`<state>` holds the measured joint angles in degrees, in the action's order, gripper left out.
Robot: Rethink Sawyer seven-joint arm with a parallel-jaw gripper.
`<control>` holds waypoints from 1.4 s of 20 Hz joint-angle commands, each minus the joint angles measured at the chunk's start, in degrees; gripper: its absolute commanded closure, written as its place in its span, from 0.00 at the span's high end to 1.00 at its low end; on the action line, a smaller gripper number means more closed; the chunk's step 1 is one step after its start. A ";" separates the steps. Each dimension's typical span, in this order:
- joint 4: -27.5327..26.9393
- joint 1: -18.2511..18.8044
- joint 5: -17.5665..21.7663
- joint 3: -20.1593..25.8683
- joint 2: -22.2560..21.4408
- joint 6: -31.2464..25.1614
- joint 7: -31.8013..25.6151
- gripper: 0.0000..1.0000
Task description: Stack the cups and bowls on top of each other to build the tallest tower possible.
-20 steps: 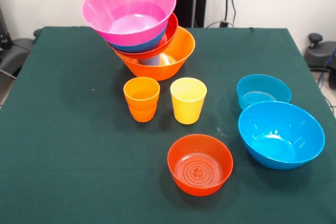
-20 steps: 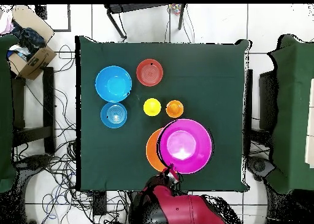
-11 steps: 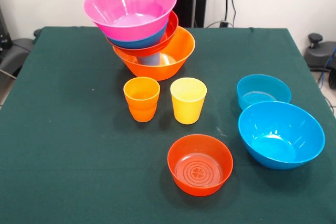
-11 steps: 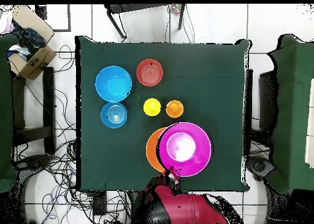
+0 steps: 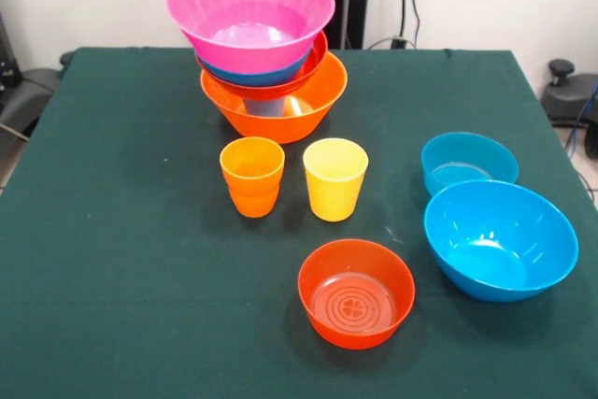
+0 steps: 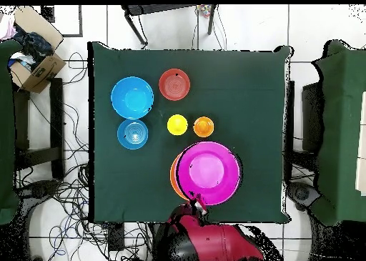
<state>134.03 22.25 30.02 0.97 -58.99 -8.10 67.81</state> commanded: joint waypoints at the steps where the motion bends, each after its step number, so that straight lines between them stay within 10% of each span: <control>1: 1.16 -2.70 -3.59 5.62 2.62 -4.35 9.33 1.00; 13: 2.69 3.16 -1.23 5.25 2.29 -3.18 6.31 1.00; 28: -1.28 -1.99 -4.57 5.60 5.01 -5.29 8.66 1.00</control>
<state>134.11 22.22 28.12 1.80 -58.64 -8.11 67.81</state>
